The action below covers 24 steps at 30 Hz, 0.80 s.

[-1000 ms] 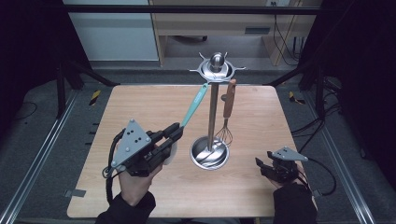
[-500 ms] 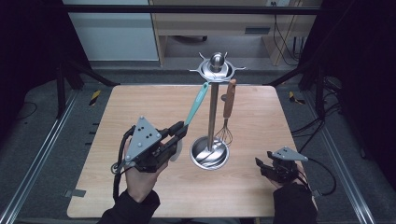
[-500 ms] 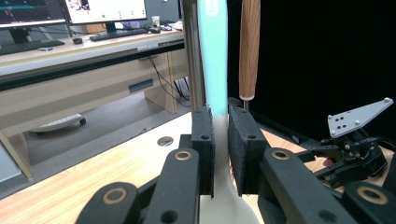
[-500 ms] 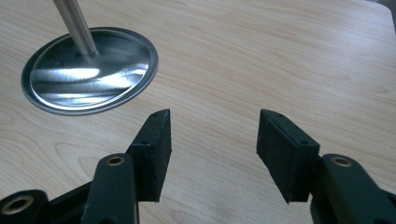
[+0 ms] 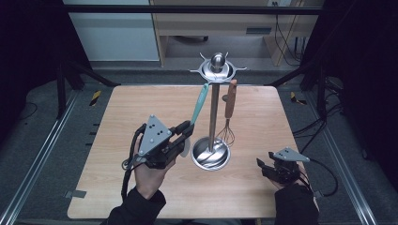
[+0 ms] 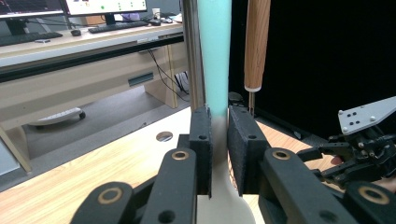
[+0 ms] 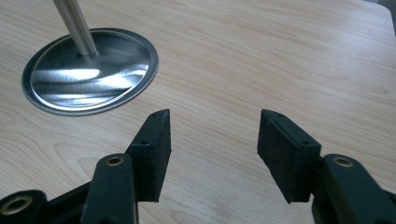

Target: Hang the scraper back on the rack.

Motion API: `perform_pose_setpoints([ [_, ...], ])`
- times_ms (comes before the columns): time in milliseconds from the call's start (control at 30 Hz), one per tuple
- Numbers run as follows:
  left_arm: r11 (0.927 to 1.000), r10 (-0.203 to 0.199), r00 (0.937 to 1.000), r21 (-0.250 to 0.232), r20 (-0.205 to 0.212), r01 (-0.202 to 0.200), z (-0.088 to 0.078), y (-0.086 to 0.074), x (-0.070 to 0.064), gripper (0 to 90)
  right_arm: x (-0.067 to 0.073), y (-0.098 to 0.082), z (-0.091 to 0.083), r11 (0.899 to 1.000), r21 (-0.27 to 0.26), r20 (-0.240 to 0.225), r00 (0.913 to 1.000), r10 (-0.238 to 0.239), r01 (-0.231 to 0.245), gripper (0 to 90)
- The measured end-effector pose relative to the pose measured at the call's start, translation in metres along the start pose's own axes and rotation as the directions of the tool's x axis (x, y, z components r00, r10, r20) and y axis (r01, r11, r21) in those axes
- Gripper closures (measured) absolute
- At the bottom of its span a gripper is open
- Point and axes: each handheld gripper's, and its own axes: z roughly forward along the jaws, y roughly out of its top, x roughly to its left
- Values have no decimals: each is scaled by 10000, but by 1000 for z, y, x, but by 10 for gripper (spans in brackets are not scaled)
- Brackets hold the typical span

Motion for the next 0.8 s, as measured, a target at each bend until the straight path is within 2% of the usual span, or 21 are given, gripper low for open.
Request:
perform_pose_setpoints([
  [33, 9999, -128, 9999, 97, 57, 127, 1, -1, 0, 787, 0, 0, 0, 10000, -2, 2, 10000, -1, 1, 444],
  [200, 9998, -3, 9999, 176, -166, 6, 1, -4, 6, 659, 0, 0, 0, 10000, -4, 2, 10000, 9, -9, 442],
  [267, 9994, -2, 9997, 350, -233, 10, -1, -8, 11, 618, 0, 0, 0, 10000, -4, 5, 10000, 30, -30, 439],
  [333, 9987, -80, 9996, 504, -262, 93, -3, -13, 16, 599, 0, 0, 0, 10000, -15, 41, 10000, 32, -31, 436],
  [400, 9967, -340, 9990, 731, -280, 360, -5, -21, 23, 573, 0, 0, -1, 10000, -14, 43, 10000, 59, -59, 436],
  [467, 9943, -540, 9982, 906, -256, 561, -7, -29, 32, 556, 0, 0, -1, 10000, -6, 51, 10000, 65, -65, 437],
  [567, 9900, -769, 9961, 1150, -434, 814, -12, -44, 45, 515, 0, 0, -1, 10000, -9, 70, 10000, 69, -69, 437],
  [667, 9828, -1113, 9909, 1397, -757, 1211, -17, -60, 59, 477, 0, 0, -1, 9999, 31, 78, 9999, 109, -110, 437],
  [800, 9738, -1226, 9859, 1780, -1141, 1417, -24, -80, 74, 446, 0, 0, 0, 9999, 37, 86, 9999, 97, -98, 437],
])
